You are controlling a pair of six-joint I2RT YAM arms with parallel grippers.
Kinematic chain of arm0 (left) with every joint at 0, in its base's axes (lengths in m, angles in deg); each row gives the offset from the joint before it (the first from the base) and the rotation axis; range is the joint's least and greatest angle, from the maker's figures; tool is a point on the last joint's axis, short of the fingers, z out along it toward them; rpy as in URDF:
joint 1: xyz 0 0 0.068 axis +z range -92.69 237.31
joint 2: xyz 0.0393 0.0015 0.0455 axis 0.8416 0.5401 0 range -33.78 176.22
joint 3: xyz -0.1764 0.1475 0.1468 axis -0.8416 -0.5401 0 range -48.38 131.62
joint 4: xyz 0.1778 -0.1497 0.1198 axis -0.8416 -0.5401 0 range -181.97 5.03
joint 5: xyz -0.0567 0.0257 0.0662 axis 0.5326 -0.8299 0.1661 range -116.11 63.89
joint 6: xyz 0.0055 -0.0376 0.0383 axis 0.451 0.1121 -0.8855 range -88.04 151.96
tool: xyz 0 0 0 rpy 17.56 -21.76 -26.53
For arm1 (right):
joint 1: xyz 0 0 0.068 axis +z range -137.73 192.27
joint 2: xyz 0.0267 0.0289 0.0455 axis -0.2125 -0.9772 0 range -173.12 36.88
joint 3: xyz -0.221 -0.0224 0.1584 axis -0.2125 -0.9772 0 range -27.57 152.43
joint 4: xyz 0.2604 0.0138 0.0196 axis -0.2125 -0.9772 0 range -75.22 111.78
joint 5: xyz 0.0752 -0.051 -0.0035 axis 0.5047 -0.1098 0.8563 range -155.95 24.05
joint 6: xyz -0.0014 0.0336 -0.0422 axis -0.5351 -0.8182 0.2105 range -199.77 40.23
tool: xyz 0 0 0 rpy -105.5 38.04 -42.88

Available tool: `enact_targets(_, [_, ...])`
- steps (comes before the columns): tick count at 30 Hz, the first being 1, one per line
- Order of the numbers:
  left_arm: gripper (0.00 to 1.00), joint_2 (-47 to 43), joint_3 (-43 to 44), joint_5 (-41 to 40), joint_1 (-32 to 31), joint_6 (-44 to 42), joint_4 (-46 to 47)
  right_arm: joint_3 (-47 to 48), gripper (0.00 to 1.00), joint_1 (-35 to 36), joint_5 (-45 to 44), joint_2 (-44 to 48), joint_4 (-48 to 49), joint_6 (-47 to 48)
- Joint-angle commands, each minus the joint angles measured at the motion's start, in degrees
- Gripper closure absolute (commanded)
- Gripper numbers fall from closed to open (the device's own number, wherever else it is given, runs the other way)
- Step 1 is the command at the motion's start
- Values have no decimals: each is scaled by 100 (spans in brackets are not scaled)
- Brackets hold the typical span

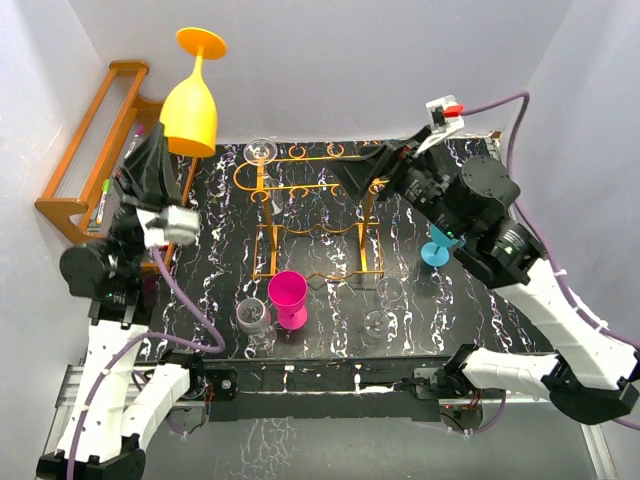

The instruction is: Place the wine glass upside down on the wine glass rack

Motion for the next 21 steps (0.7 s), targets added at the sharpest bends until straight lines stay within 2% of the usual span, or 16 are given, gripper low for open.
enact_targets(1, [100,-239,-936,1826,-19,560,3332,42,1,7,1012,-237,1857,-668])
enact_targets(4, [100,-133,-1308,2141,-25,832,4358,-99,6,10,1300,-422,2820,-1016])
enact_targets(6, [100,-60,-1412,2138,-19,906,4706,-27,14,13,1422,-587,3114,-1140])
enact_targets(8, [100,12,-1488,2107,-19,896,4963,-55,27,8,1453,-704,3474,-1304])
enact_targets(10, [100,80,-1569,2150,-18,839,5143,-246,45,12,1470,-779,4060,-1544])
enact_targets(13, [100,120,-1761,2341,-26,823,5383,-526,60,12,1787,-968,5118,-1907])
enact_targets(18, [100,179,-1976,2672,-32,813,5691,-469,67,11,1875,-1388,5736,-2264])
enact_targets(21, [100,311,-1931,2655,-43,689,5716,-545,66,15,1872,-1544,6263,-2396])
